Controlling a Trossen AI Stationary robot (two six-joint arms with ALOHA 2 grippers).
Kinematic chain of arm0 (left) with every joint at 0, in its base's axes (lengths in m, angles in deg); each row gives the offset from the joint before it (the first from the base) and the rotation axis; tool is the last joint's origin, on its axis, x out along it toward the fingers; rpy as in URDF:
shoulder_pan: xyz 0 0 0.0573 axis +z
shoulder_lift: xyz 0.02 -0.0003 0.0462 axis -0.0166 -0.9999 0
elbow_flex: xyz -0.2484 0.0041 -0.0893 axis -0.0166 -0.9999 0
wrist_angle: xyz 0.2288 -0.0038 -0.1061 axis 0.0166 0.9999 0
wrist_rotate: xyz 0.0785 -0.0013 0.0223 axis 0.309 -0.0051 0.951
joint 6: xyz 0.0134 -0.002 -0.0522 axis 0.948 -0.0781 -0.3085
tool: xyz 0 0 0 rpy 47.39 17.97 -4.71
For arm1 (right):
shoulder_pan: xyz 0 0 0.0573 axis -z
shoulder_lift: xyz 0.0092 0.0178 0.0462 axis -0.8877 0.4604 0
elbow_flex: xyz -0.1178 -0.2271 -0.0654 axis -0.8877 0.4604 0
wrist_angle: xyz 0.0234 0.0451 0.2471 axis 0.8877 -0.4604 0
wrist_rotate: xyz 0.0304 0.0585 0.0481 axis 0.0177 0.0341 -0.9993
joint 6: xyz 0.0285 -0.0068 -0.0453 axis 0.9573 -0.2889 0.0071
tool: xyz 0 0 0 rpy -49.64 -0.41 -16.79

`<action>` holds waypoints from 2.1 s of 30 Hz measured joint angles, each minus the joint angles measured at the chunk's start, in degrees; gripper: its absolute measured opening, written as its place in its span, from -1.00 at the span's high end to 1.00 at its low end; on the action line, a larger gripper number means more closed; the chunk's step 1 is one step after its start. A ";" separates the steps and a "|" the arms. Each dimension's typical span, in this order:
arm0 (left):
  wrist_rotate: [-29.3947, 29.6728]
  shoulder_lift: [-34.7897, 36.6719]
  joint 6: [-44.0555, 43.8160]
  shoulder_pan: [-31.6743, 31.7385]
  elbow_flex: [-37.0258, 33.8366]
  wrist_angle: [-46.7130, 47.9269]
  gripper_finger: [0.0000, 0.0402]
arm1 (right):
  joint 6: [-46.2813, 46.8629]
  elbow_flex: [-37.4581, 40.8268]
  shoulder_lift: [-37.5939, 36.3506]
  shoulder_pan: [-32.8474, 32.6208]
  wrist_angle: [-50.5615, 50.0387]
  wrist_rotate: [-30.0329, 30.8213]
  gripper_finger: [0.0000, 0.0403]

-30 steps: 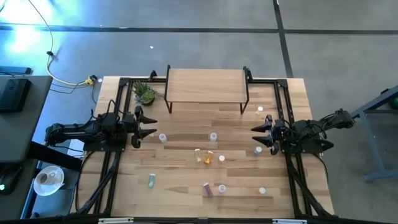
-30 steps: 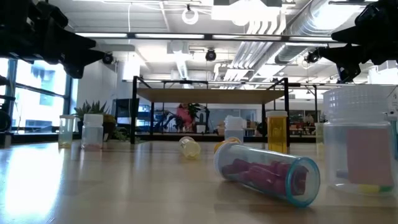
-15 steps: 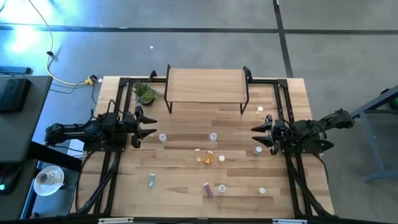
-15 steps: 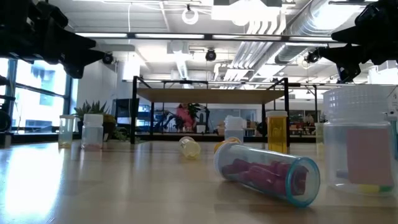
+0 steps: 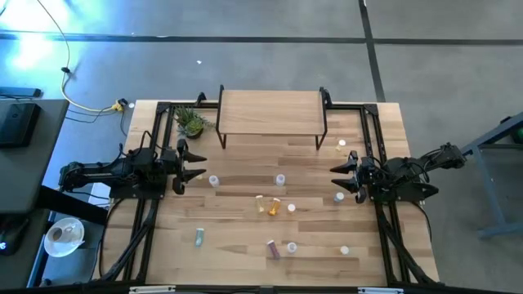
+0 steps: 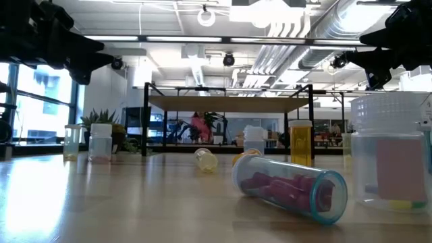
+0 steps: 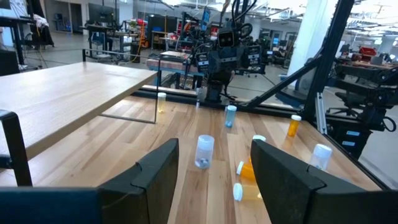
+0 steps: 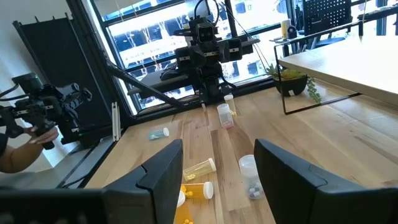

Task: Pick and place medicine bottles onto shelf by color
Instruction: Put the transparent pill bottle on the shelf

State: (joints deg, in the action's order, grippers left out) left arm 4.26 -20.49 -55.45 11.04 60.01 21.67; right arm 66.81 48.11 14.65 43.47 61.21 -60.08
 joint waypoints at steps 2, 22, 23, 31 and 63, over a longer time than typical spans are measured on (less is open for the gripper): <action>0.00 0.01 -0.55 0.00 0.00 0.02 0.06 | -0.02 0.00 -0.01 0.00 0.00 0.00 0.06; 2.48 -6.60 -3.46 0.00 0.00 -0.66 -0.21 | -0.02 0.00 -0.02 0.00 0.00 0.01 0.06; 2.59 -6.87 -3.35 0.00 0.00 -1.42 -0.21 | 0.00 0.00 -0.02 0.00 0.00 0.00 0.06; 6.43 -11.08 -0.10 0.02 4.54 -1.73 -0.21 | 0.00 0.00 -0.01 0.00 0.00 0.01 0.06; -2.16 -46.43 -3.54 -0.86 22.10 20.65 -0.21 | 0.00 0.00 -0.02 0.00 0.01 0.00 0.06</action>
State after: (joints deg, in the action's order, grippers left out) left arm 2.10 -66.91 -58.99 10.18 82.11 42.32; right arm 66.81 48.11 14.63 43.47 61.23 -60.08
